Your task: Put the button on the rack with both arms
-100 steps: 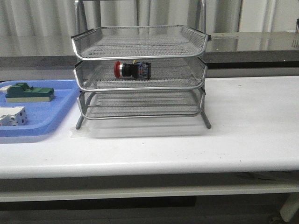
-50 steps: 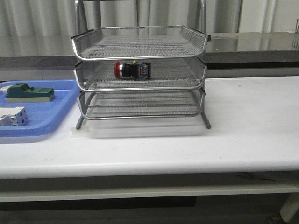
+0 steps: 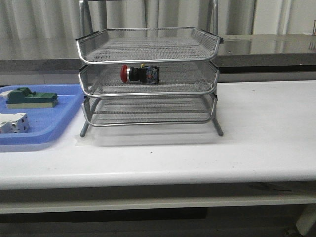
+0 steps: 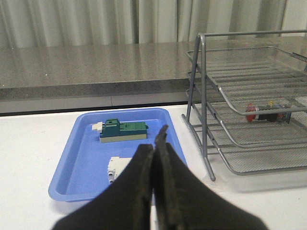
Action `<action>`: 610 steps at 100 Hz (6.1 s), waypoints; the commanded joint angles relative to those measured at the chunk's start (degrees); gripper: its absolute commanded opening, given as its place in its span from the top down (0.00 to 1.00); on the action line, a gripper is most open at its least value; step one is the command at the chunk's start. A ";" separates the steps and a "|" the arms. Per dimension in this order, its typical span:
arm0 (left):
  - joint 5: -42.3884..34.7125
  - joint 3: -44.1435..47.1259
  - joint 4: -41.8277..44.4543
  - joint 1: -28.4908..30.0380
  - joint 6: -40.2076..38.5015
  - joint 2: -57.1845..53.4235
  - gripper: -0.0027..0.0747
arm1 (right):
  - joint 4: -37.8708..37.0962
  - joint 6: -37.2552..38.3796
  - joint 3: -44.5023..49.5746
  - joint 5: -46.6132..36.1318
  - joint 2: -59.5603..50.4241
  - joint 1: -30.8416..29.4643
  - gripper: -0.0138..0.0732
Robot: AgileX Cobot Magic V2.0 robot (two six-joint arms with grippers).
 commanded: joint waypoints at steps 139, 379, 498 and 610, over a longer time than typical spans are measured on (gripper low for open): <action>-4.24 -1.62 -1.00 0.18 -0.59 0.70 0.99 | 0.62 2.79 30.54 -20.43 -35.54 -0.32 0.91; -6.40 -1.62 1.36 0.18 -1.70 0.70 0.99 | 0.68 2.79 34.72 -28.25 -35.54 -0.32 0.91; -28.18 18.50 30.68 -8.62 -31.08 -5.66 0.99 | 0.68 2.79 34.72 -28.25 -35.54 -0.32 0.91; -26.10 20.00 30.68 -8.51 -31.08 -11.05 0.99 | 0.68 2.79 34.72 -28.19 -35.54 -0.32 0.91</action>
